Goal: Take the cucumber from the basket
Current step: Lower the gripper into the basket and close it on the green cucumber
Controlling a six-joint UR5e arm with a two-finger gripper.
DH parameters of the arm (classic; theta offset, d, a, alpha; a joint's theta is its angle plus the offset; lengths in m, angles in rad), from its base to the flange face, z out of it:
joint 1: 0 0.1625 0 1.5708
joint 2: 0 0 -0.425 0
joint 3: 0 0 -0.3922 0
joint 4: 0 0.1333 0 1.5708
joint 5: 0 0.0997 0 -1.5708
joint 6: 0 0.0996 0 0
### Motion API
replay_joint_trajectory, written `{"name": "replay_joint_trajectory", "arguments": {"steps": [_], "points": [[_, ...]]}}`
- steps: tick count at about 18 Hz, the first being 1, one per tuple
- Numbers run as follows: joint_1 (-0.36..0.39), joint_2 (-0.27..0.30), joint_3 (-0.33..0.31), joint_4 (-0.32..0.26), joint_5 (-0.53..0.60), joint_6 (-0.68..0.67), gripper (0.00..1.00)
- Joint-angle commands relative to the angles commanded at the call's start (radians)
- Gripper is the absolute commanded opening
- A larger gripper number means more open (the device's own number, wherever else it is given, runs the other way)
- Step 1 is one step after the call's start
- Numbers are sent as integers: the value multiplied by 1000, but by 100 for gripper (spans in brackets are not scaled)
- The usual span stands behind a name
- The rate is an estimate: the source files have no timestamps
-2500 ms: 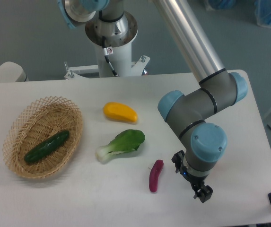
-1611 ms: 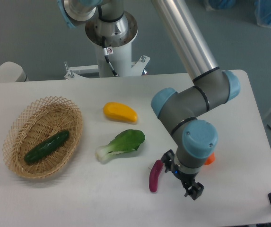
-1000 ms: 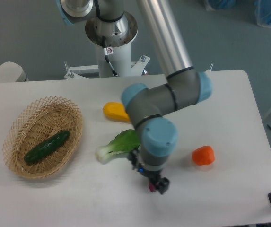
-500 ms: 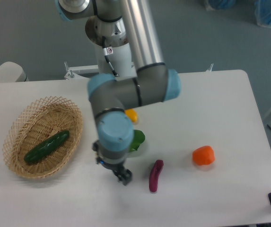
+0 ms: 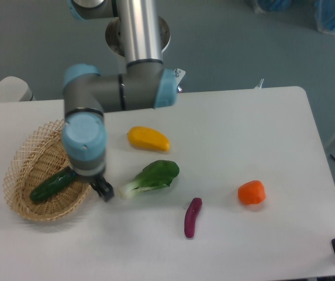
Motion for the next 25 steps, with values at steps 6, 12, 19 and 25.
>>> {"name": "replay_joint_trajectory", "arguments": {"steps": [6,12,19,25], "points": [[-104,-11,-51,128,5,-144,100],[-127,-61,-52,200,17,-188,100],[-127,-86,-31,227,25,-189,100],[-135,-112,-43,272,86,-241,73]]}}
